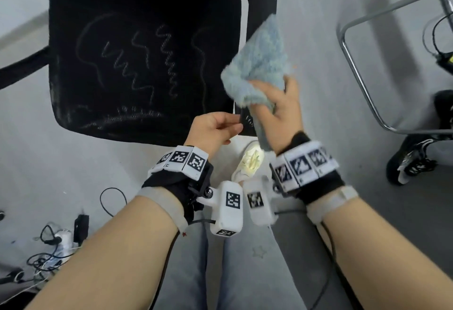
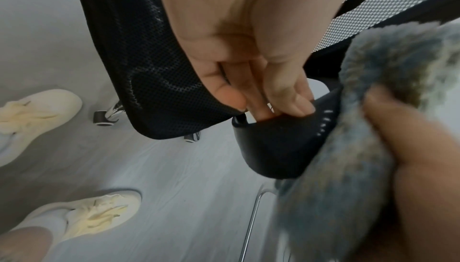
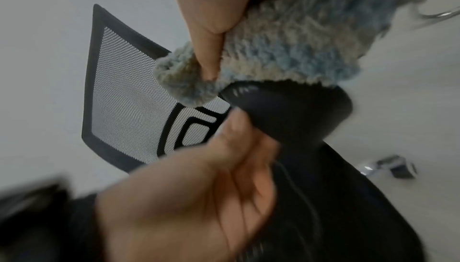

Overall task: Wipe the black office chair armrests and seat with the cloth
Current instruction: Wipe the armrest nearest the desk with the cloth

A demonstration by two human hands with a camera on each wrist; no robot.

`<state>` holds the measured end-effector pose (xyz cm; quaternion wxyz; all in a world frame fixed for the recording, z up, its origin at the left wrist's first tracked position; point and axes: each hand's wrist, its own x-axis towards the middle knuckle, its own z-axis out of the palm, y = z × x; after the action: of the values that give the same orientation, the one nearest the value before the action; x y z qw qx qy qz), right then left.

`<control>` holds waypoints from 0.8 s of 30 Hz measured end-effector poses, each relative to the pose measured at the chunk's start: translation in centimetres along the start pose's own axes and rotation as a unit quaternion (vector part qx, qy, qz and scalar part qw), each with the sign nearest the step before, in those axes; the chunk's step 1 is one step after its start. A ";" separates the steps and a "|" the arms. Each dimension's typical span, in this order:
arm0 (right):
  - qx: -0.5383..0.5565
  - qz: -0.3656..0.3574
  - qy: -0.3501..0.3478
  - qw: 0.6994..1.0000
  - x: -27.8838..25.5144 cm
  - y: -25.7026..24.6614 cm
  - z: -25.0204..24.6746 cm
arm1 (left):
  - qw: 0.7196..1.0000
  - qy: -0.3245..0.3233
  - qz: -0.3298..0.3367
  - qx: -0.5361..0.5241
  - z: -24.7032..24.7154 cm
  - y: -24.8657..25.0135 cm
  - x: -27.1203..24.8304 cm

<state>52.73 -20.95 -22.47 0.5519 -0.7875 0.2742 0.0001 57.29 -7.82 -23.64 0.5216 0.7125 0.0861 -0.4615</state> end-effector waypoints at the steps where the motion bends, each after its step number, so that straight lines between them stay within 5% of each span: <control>1: 0.003 0.004 -0.015 1.000 -1.6 1.0 0.0 | 1.000 -0.002 -0.004 0.005 0.0 0.0 0.1; 5: -0.004 -0.005 -0.030 1.000 -4.4 2.8 -0.2 | 0.999 -0.031 -0.044 -0.006 -0.5 0.1 0.3; 14: -0.028 -0.014 0.020 0.999 4.9 -1.7 -1.6 | 0.991 -0.089 -0.051 -0.085 -0.6 0.3 -0.8; 24: -0.066 -0.056 -0.040 0.995 -4.0 3.5 -0.8 | 0.970 -0.150 -0.057 -0.184 -1.0 -0.1 -2.0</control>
<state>47.60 -20.82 -23.98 0.5083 -0.8357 0.2069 0.0187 56.71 -6.22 -22.15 0.6231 0.5211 0.1313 -0.5683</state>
